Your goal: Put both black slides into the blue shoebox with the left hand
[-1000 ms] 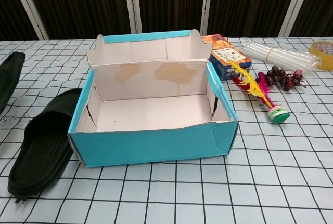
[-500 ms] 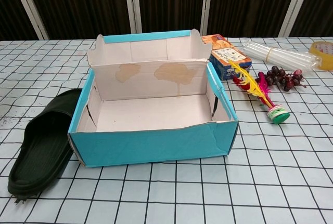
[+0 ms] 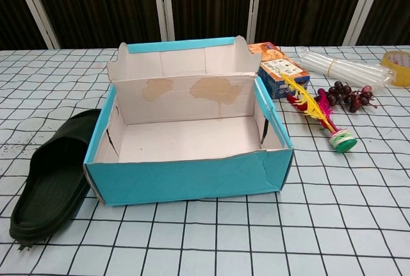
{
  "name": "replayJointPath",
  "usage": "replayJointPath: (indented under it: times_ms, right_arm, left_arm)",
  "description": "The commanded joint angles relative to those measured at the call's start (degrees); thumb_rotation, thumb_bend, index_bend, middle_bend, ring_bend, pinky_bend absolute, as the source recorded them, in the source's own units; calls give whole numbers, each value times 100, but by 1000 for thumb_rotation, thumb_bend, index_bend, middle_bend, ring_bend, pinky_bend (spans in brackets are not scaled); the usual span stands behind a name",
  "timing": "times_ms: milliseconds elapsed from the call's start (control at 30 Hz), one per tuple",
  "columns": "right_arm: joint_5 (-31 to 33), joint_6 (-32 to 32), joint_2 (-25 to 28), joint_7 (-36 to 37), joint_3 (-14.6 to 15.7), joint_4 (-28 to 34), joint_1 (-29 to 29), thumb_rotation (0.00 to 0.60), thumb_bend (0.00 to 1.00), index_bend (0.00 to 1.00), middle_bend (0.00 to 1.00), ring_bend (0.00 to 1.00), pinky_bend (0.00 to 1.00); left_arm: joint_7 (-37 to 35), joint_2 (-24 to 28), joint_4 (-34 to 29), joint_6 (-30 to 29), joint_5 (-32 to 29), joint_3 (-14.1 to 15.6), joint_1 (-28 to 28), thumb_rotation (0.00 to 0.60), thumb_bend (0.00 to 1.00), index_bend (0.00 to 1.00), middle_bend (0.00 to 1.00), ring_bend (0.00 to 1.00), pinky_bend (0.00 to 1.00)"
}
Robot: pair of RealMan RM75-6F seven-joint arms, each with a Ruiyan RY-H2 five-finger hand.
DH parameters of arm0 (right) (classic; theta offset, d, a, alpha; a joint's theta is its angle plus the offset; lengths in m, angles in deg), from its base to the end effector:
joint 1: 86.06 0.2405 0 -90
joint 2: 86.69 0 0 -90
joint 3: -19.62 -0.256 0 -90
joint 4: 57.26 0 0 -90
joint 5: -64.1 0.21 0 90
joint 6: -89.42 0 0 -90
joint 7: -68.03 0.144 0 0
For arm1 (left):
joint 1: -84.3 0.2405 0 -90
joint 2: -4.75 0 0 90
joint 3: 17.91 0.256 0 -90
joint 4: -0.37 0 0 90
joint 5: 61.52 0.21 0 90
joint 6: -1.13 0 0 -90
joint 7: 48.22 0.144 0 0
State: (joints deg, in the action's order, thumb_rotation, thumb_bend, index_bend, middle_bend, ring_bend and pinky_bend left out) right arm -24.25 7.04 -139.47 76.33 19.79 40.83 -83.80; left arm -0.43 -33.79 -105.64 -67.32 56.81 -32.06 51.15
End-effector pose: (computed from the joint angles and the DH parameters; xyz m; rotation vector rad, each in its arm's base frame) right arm -0.3134 -0.1545 0.1969 1.4161 -1.0290 0.8587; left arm -0.1004 0.2708 0.2121 -1.8603 0.8947 -0.6027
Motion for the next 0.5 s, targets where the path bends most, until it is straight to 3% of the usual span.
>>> replayJointPath:
  times_ms: [33, 300, 500]
  right_arm:
    - [1, 20, -1, 26, -1, -1, 11, 600, 308, 148, 113, 181, 141]
    - [28, 9, 10, 231, -14, -69, 3, 600, 309, 148, 113, 182, 141]
    - [-7, -15, 21, 409, -18, -130, 3, 600, 308, 148, 112, 181, 141]
  left_arm:
    - [1070, 335, -469, 1374, 73, -332, -602, 600, 494, 416, 585, 133, 119]
    - [2942, -60, -980, 3561, -813, -701, -1118, 600, 509, 423, 605, 138, 119]
    - [3904, -852, -959, 4467, -1366, -860, -1482, 600, 512, 423, 608, 138, 119]
